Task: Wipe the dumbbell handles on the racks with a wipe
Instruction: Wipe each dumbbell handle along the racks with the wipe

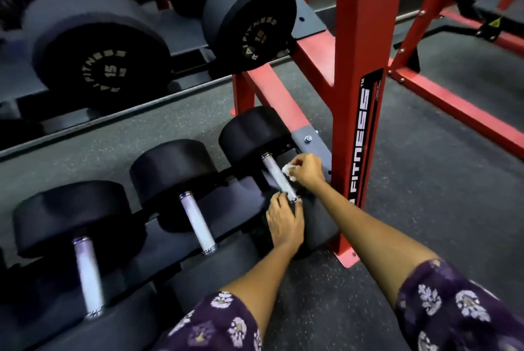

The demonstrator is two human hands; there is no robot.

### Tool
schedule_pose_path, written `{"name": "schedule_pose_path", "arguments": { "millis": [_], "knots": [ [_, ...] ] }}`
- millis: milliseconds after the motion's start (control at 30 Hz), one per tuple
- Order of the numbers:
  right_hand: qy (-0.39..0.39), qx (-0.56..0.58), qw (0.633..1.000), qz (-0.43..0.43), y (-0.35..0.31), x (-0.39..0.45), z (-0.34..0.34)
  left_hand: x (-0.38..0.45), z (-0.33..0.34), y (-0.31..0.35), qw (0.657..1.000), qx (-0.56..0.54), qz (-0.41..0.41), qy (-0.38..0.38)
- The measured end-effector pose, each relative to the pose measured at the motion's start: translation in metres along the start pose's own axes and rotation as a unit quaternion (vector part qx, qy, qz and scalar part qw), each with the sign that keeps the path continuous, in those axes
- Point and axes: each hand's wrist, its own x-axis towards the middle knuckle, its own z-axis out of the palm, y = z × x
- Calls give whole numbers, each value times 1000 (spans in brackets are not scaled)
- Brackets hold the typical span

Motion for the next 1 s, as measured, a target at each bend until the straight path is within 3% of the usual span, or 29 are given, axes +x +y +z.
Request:
{"name": "schedule_pose_path", "arguments": {
  "millis": [167, 367, 600, 833, 1000],
  "knots": [
    [-78, -107, 990, -43, 22, 18, 20, 6, 24, -17, 992, -17, 78, 97],
    [-47, -78, 994, -61, -3, 42, 34, 9, 30, -28, 988, -22, 120, 90],
    [-167, -198, 962, -88, 26, 44, 20, 10, 31, -29, 984, -13, 144, 105],
    [-67, -100, 985, -121, -5, 63, 37, 10, 31, -30, 981, -2, 146, 127],
    [-124, -116, 964, -205, 19, 48, 27, 11, 33, -30, 981, 22, 130, 142]
  ]
}}
